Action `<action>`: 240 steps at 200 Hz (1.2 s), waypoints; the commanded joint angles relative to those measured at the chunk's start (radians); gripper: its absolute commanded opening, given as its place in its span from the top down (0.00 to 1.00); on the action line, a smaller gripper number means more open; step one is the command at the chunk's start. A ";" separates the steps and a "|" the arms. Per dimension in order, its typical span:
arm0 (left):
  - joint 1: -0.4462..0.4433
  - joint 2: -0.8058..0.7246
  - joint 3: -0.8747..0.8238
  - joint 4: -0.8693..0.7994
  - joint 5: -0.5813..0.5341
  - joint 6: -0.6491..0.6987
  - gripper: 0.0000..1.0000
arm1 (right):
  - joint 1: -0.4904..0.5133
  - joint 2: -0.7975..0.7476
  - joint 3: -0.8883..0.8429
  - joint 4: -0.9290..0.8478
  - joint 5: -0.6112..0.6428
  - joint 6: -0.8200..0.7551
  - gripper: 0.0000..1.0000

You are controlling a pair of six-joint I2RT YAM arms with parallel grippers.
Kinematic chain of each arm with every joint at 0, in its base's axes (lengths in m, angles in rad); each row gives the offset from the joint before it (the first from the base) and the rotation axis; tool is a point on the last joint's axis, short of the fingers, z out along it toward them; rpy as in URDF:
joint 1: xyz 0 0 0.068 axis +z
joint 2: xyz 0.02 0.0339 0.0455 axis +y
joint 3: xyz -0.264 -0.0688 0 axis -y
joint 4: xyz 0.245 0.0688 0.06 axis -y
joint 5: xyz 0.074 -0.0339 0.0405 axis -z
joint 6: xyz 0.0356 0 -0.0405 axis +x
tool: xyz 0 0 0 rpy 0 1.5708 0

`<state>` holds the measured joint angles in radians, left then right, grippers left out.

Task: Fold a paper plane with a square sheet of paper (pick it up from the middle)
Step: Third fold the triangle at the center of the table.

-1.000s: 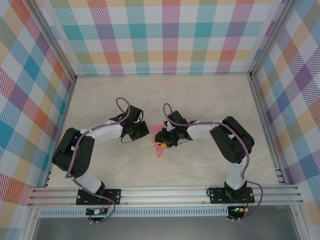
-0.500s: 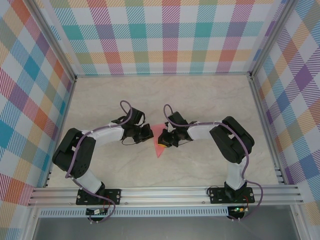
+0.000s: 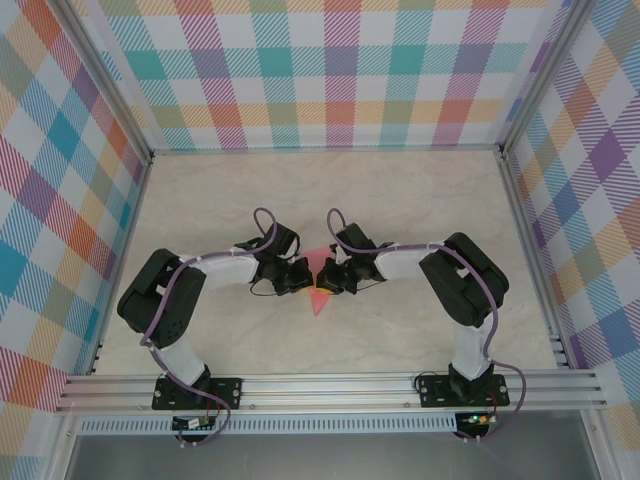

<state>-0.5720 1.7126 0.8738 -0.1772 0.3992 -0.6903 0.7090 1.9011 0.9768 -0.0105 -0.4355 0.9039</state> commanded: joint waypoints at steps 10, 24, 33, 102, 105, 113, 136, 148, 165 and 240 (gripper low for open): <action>-0.013 0.020 0.024 -0.021 -0.033 0.021 1.00 | 0.006 0.035 -0.015 -0.065 0.055 -0.005 0.95; -0.014 0.022 0.025 -0.027 -0.046 0.024 1.00 | 0.005 0.035 -0.015 -0.066 0.055 -0.003 0.95; -0.013 0.026 0.028 -0.030 -0.052 0.026 1.00 | 0.006 0.034 -0.015 -0.067 0.055 -0.003 0.95; -0.014 0.049 0.029 -0.051 -0.071 0.038 1.00 | 0.006 -0.069 -0.052 0.003 0.001 -0.020 0.95; -0.014 0.051 0.028 -0.051 -0.072 0.037 1.00 | 0.006 -0.076 -0.057 0.009 -0.004 -0.020 0.94; -0.014 0.053 0.025 -0.051 -0.072 0.038 1.00 | 0.006 -0.093 -0.072 0.026 -0.020 -0.020 0.94; -0.014 0.059 0.019 -0.050 -0.074 0.037 1.00 | 0.012 -0.131 -0.133 0.099 -0.071 -0.002 0.94; -0.014 0.060 0.013 -0.048 -0.074 0.037 1.00 | 0.022 -0.147 -0.159 0.125 -0.081 0.010 0.94; -0.015 0.060 0.009 -0.045 -0.076 0.034 1.00 | 0.042 -0.159 -0.178 0.141 -0.081 0.021 0.94; -0.016 0.062 0.000 -0.040 -0.080 0.033 1.00 | 0.084 -0.134 -0.201 0.164 -0.071 0.048 0.94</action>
<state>-0.5755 1.7367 0.8890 -0.1883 0.3660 -0.6651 0.7856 1.7695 0.7918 0.1310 -0.4911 0.9394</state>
